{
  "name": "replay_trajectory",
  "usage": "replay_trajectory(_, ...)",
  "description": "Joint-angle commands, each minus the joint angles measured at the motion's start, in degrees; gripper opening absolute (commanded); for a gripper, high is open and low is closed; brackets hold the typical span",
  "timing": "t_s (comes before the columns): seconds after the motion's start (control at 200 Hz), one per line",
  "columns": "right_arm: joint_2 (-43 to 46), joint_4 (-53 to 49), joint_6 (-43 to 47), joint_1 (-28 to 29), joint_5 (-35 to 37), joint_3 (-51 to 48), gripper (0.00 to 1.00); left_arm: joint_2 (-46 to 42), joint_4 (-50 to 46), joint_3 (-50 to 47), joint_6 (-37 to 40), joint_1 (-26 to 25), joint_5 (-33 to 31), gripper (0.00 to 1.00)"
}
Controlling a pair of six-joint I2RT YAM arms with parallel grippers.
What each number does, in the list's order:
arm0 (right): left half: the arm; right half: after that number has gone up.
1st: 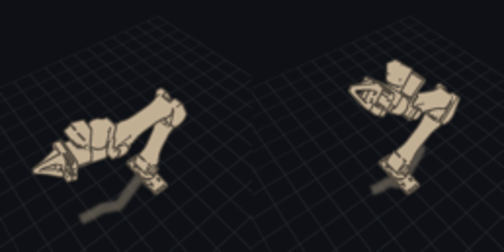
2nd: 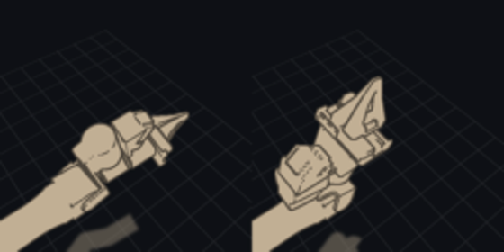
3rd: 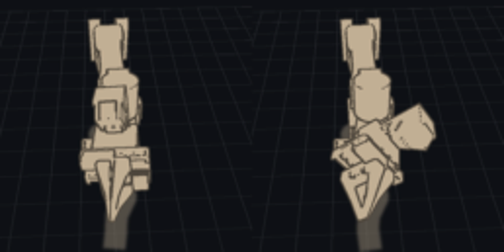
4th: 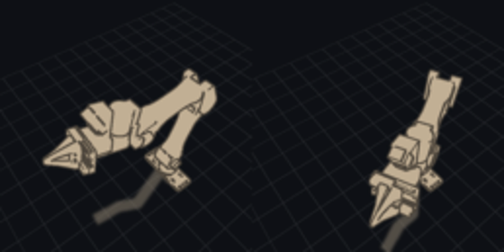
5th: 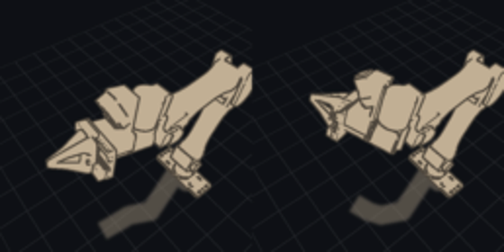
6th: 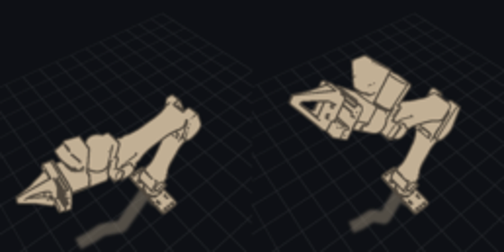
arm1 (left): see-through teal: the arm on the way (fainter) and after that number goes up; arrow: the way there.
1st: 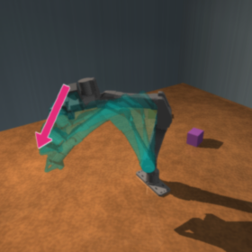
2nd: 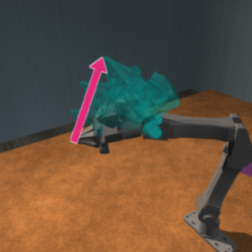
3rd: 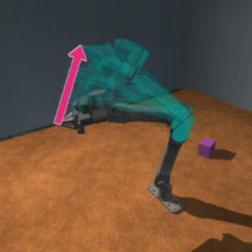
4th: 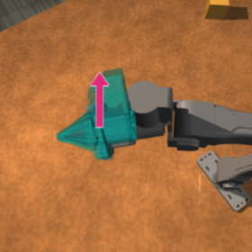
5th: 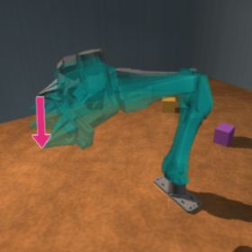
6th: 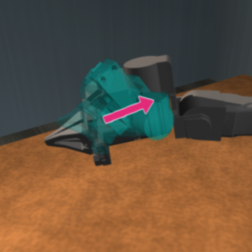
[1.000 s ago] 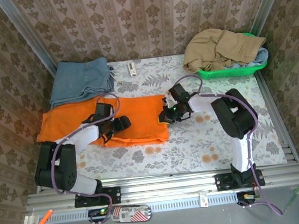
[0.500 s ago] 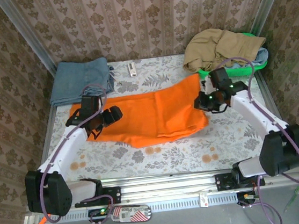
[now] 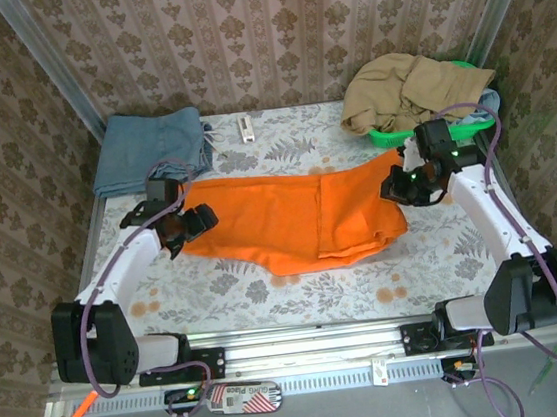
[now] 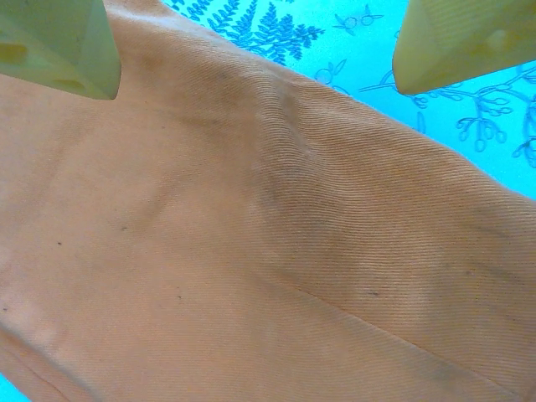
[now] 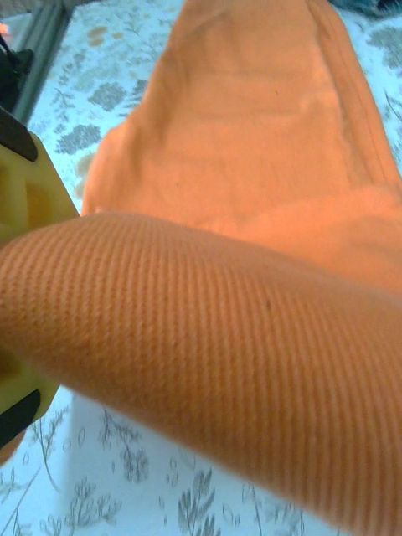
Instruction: Fold and stack the trousers
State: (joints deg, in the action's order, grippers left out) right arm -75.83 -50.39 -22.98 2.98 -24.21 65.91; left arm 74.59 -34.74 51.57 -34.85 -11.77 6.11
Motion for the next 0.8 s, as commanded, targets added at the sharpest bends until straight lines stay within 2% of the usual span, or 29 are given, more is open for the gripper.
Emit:
replay_trajectory(0.0, 0.55, 0.68, -4.05, 4.69, -3.28, 3.31, 0.0, -1.12, -3.71, 3.11, 1.81, 0.74, -1.48, 0.85)
replay_trajectory(0.165, -1.45, 3.57, -12.62, 16.36, 1.41, 9.2, 0.0, -3.14, -8.3, 6.87, 2.78, 2.21, -3.38, 0.85)
replay_trajectory(0.24, -3.51, 5.63, -16.16, 20.81, 2.32, 12.38, 0.0, -3.83, -9.5, 8.11, 2.96, 4.76, -3.44, 0.85)
replay_trajectory(0.365, -11.4, 6.54, -19.7, 27.24, 6.87, 20.61, 0.0, -4.4, -9.6, 8.48, 1.84, 10.29, -0.4, 0.84)
replay_trajectory(0.515, -22.28, 9.72, -24.1, 32.96, 8.1, 30.5, 0.0, -6.65, -9.98, 8.48, 1.37, 12.38, 0.97, 0.84)
replay_trajectory(0.615, -30.71, 11.49, -26.59, 36.0, 6.72, 37.71, 0.0, -7.35, -10.42, 8.77, 0.92, 14.58, 2.43, 0.84)
replay_trajectory(0.795, -46.64, 6.36, -24.36, 41.01, 4.67, 57.18, 0.0, -8.29, -11.39, 8.69, 1.61, 17.28, 4.49, 0.84)
